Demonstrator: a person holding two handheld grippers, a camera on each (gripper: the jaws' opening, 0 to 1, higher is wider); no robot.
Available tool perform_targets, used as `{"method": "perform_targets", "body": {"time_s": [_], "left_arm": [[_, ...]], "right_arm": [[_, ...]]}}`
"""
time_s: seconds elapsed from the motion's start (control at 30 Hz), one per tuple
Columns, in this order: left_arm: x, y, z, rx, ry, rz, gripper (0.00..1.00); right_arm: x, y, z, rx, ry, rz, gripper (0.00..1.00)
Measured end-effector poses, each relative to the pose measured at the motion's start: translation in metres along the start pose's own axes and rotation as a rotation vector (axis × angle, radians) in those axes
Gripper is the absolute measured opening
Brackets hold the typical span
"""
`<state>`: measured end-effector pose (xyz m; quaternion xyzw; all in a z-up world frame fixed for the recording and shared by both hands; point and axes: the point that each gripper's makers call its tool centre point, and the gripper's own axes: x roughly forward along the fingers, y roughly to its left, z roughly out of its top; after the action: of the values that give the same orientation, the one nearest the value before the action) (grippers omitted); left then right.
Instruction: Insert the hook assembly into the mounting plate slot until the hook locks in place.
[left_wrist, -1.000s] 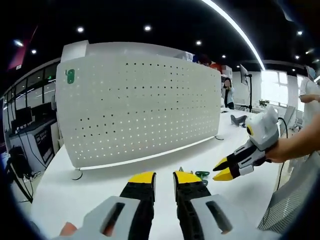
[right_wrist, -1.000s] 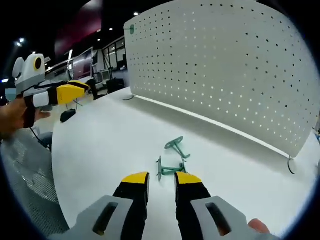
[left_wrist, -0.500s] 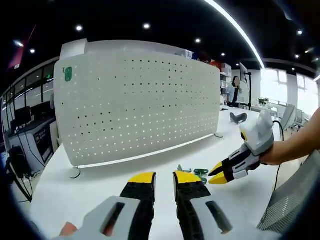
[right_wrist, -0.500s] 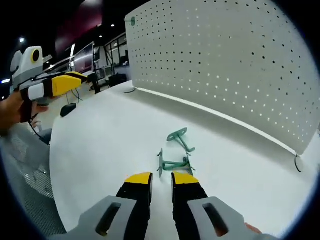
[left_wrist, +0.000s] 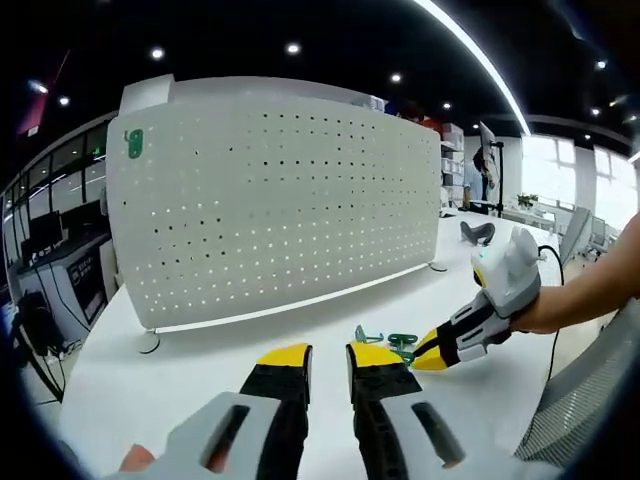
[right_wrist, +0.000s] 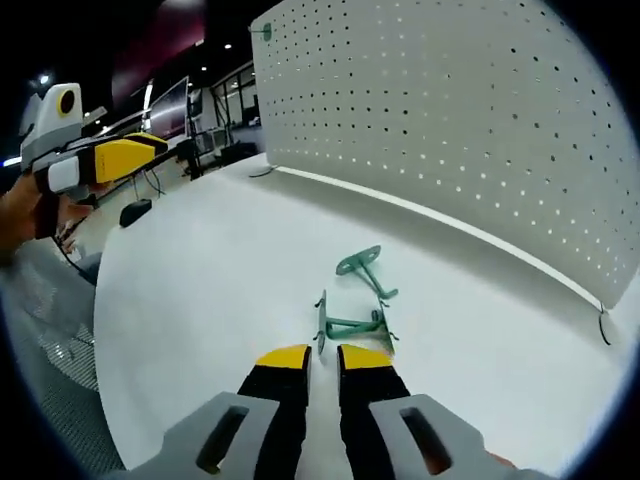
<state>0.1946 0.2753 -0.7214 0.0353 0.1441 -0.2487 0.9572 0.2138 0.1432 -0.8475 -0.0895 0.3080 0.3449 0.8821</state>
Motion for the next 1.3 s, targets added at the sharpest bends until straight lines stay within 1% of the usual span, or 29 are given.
{"method": "perform_targets", "body": {"time_s": [0.5,0.73,0.9,1.07,1.2,1.3], "left_arm": [[-0.001,0.002,-0.003,0.0,0.01,0.003,0.15],[0.0,-0.001,-0.005,0.004,0.017,-0.005,0.15],[0.001,-0.005,-0.006,0.005,0.019,-0.015,0.14],[0.002,-0.008,-0.007,0.006,0.023,-0.024,0.14],[0.003,-0.011,-0.009,0.008,0.029,-0.032,0.14],[0.005,-0.015,-0.013,0.01,0.039,-0.042,0.13]], "right_arm": [[0.007,0.003,-0.001,-0.051,-0.003,0.012,0.02],[0.004,0.007,-0.001,-0.064,-0.005,0.02,0.0],[0.002,0.013,0.001,-0.09,-0.003,0.03,0.0],[0.002,0.02,0.005,-0.139,0.003,0.04,0.0],[0.0,0.023,0.007,-0.149,0.002,0.048,0.0],[-0.001,0.025,0.008,-0.184,0.007,0.048,0.0]]}}
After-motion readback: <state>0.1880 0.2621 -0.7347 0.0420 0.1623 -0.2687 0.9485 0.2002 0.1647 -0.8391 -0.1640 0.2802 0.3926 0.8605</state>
